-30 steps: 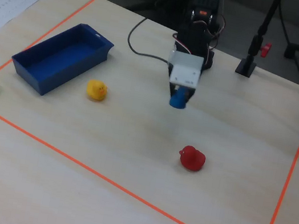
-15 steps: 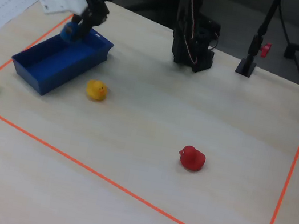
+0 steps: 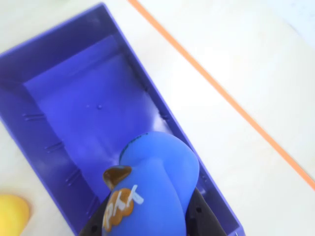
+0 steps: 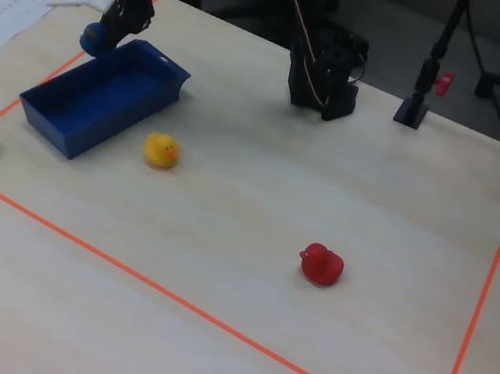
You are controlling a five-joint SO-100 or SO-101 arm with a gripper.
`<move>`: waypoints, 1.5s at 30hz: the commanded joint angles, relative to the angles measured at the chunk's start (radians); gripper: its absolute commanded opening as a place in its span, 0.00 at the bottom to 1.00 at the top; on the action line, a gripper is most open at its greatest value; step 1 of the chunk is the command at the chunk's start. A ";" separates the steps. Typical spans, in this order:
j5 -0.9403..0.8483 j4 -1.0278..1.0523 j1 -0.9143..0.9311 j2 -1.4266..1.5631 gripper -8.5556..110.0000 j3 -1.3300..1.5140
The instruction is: Grasp blue duck and put it into box.
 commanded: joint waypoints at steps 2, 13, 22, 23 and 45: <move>-0.034 -0.153 -0.021 -0.009 0.07 0.075; -0.120 -0.225 -0.003 -0.025 0.30 0.167; -0.120 -0.066 -0.043 0.086 0.34 0.173; -0.106 -0.063 -0.057 0.107 0.33 0.179; 0.196 0.041 -1.100 1.859 0.07 1.885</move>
